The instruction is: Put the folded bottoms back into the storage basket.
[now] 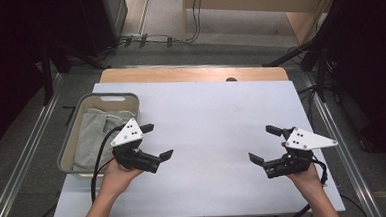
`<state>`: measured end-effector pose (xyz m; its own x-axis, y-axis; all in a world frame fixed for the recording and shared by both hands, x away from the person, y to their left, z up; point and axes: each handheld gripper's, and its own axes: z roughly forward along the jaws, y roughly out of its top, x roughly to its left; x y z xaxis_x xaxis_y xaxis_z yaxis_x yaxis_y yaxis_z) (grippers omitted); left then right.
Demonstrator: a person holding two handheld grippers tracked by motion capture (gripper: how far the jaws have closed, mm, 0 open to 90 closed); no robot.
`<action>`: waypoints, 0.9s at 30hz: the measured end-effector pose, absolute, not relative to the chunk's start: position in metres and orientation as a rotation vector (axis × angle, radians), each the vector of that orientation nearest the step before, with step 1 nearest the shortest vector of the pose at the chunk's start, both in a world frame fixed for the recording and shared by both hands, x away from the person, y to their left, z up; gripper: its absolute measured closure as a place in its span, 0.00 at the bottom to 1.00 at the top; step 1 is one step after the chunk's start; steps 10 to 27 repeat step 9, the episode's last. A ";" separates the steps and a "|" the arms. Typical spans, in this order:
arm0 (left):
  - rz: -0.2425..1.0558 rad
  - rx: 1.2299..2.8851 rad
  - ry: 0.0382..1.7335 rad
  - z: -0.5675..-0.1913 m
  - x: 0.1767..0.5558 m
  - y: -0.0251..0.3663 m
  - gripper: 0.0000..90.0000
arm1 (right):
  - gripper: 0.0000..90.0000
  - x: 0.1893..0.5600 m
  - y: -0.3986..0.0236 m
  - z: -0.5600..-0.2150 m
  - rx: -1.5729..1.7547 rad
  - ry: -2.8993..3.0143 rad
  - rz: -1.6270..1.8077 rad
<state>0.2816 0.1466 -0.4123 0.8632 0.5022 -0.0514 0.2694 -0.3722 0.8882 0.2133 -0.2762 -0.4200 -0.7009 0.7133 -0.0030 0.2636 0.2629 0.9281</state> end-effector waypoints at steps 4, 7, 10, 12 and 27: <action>0.274 1.978 0.571 -0.413 0.282 0.147 0.00 | 0.00 0.213 -0.277 -0.420 0.884 2.118 1.429; 0.275 1.980 0.570 -0.413 0.282 0.147 0.00 | 0.00 0.214 -0.277 -0.420 0.885 2.117 1.432; 0.276 1.977 0.570 -0.413 0.281 0.148 0.00 | 0.00 0.214 -0.277 -0.420 0.886 2.116 1.435; 0.276 1.977 0.570 -0.413 0.281 0.148 0.00 | 0.00 0.214 -0.277 -0.420 0.886 2.116 1.435; 0.276 1.977 0.570 -0.413 0.281 0.148 0.00 | 0.00 0.214 -0.277 -0.420 0.886 2.116 1.435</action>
